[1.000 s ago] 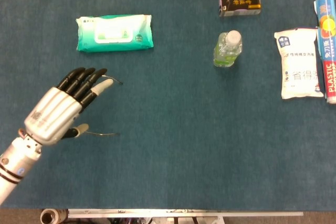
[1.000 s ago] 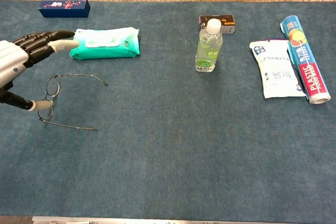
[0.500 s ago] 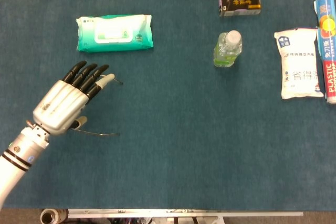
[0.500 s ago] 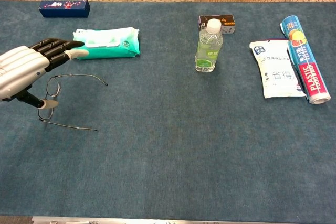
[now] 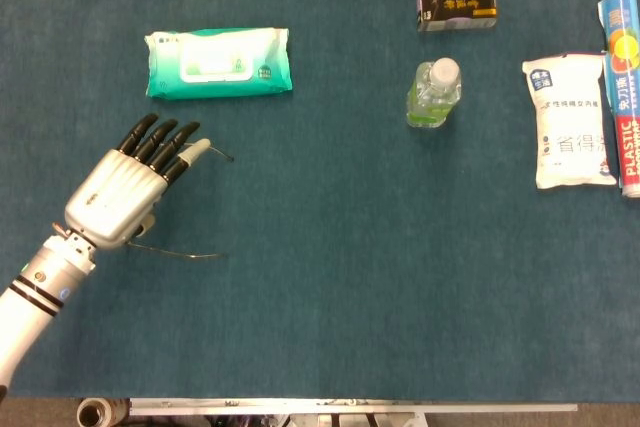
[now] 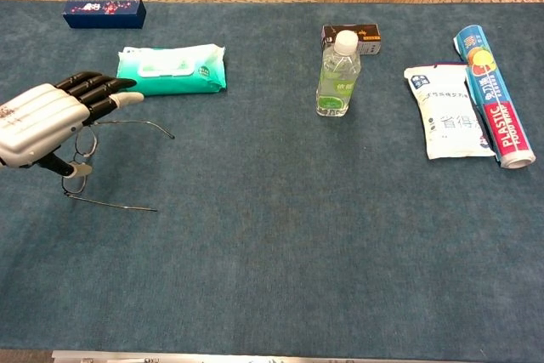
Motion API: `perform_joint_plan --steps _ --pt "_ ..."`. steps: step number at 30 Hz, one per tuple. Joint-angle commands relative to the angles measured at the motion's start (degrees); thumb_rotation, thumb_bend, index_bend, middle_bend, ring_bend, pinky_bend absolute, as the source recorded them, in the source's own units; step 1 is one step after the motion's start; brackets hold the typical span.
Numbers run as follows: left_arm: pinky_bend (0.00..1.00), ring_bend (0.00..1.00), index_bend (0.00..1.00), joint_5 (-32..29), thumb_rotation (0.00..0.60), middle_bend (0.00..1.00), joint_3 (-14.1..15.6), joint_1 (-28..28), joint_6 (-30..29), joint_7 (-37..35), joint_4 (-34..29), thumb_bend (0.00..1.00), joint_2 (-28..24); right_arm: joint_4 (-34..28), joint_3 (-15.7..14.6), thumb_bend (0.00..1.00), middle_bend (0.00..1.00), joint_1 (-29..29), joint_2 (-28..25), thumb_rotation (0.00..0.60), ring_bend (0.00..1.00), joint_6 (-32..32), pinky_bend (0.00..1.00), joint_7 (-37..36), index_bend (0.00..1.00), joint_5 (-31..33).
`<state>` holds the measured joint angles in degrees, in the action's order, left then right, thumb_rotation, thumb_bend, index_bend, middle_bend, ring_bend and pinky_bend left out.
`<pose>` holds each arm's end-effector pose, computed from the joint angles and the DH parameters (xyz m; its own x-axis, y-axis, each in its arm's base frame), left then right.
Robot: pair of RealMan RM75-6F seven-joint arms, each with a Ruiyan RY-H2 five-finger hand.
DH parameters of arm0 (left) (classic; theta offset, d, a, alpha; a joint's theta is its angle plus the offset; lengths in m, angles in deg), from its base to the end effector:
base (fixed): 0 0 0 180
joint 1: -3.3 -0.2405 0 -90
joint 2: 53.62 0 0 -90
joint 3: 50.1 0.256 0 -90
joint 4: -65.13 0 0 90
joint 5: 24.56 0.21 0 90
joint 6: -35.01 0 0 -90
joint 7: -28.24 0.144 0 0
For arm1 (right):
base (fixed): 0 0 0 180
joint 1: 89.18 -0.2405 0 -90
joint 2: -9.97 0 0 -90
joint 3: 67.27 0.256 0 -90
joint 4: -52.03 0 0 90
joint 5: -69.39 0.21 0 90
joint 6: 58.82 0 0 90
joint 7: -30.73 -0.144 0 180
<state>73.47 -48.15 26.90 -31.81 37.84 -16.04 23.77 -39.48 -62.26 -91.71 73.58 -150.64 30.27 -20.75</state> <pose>-0.2545 0.2443 0.0372 0.6443 0.1442 0.7510 0.6898 -0.5336 -0.4893 -0.3021 -0.1748 0.1797 0.4046 0.1368 0.9042 -0.9092 -0.0459 0.4138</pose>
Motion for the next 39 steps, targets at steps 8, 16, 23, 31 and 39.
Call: perform_joint_plan --steps 8,16,23,31,39 --pt "0.02 0.00 0.00 -1.41 0.600 0.00 0.56 0.09 -0.43 -1.41 4.28 0.00 1.57 0.16 0.22 0.01 0.20 -0.15 0.05 0.600 0.17 0.14 0.33 -0.06 0.14 0.31" --pt "0.02 0.00 0.00 -2.25 0.600 0.00 1.08 0.08 -0.46 -2.21 6.22 0.00 1.96 0.15 0.17 0.01 0.20 -0.18 0.11 0.600 0.17 0.23 0.33 -0.03 0.14 0.33" --pt "0.02 0.00 0.00 -2.82 0.600 0.00 1.70 -0.25 -0.68 -2.72 7.99 0.00 2.33 0.18 0.15 0.01 0.20 -0.24 0.19 0.600 0.17 0.41 0.33 0.23 0.14 0.43" --pt "0.02 0.00 0.00 -3.51 0.600 0.00 1.89 -0.30 -0.78 -4.30 10.02 0.00 2.54 0.28 -0.03 0.01 0.20 -0.43 0.52 0.600 0.17 1.09 0.33 0.75 0.14 0.67" --pt "0.02 0.00 0.00 -4.32 0.600 0.00 1.93 -0.24 -0.57 -5.59 11.75 0.00 2.48 0.15 -0.10 0.01 0.20 -0.45 0.61 0.600 0.17 1.24 0.33 1.05 0.14 0.77"
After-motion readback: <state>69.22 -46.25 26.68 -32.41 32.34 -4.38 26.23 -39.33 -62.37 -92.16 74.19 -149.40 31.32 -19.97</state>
